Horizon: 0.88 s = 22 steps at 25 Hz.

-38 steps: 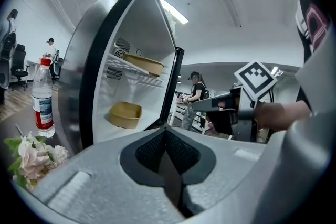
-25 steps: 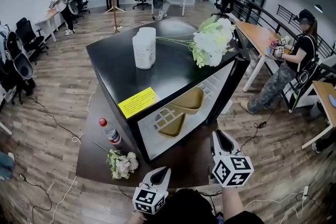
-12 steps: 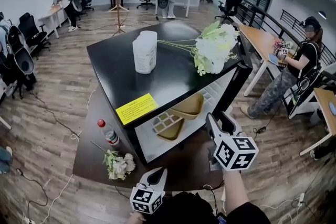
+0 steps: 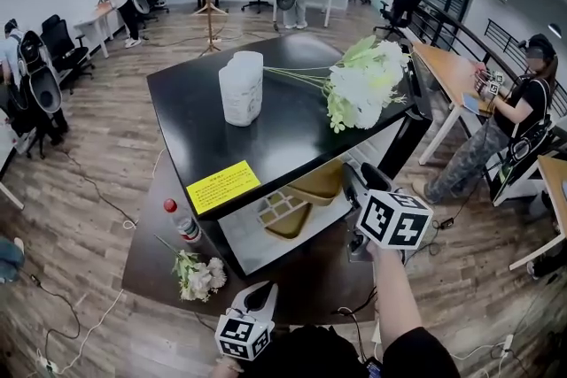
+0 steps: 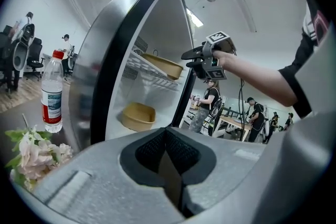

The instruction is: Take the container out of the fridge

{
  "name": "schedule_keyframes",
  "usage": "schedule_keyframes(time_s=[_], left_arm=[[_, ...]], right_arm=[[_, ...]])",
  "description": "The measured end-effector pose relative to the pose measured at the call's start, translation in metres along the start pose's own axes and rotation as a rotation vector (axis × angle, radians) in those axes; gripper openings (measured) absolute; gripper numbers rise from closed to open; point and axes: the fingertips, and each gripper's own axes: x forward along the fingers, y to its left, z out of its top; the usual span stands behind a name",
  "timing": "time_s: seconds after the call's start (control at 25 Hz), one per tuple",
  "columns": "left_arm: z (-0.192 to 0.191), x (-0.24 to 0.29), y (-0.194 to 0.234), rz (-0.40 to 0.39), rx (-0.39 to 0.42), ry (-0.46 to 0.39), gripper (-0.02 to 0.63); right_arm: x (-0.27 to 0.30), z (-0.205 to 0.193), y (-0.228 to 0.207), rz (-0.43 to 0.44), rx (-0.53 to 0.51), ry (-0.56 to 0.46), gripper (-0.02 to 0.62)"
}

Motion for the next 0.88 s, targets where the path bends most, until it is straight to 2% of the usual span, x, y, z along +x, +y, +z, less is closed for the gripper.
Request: schedule_keyframes(time_s=[0.16, 0.36, 0.48, 0.76, 0.88], left_arm=[[0.003, 0.001, 0.005, 0.024, 0.014, -0.008, 0.008], [0.005, -0.001, 0.017, 0.057, 0.013, -0.010, 0.008], [0.007, -0.001, 0.025, 0.079, 0.007, -0.019, 0.008], [0.009, 0.001, 0.030, 0.082, 0.011, -0.025, 0.008], [0.006, 0.004, 0.029, 0.078, 0.010, -0.014, 0.008]], right_arm=[[0.021, -0.004, 0.000, 0.030, 0.016, 0.058, 0.231], [0.039, -0.014, -0.006, 0.012, 0.013, 0.119, 0.236], [0.044, -0.018, -0.007, 0.022, 0.047, 0.135, 0.272], [0.051, -0.033, -0.015, 0.010, 0.070, 0.200, 0.269], [0.054, -0.039, -0.020, -0.005, 0.098, 0.221, 0.234]])
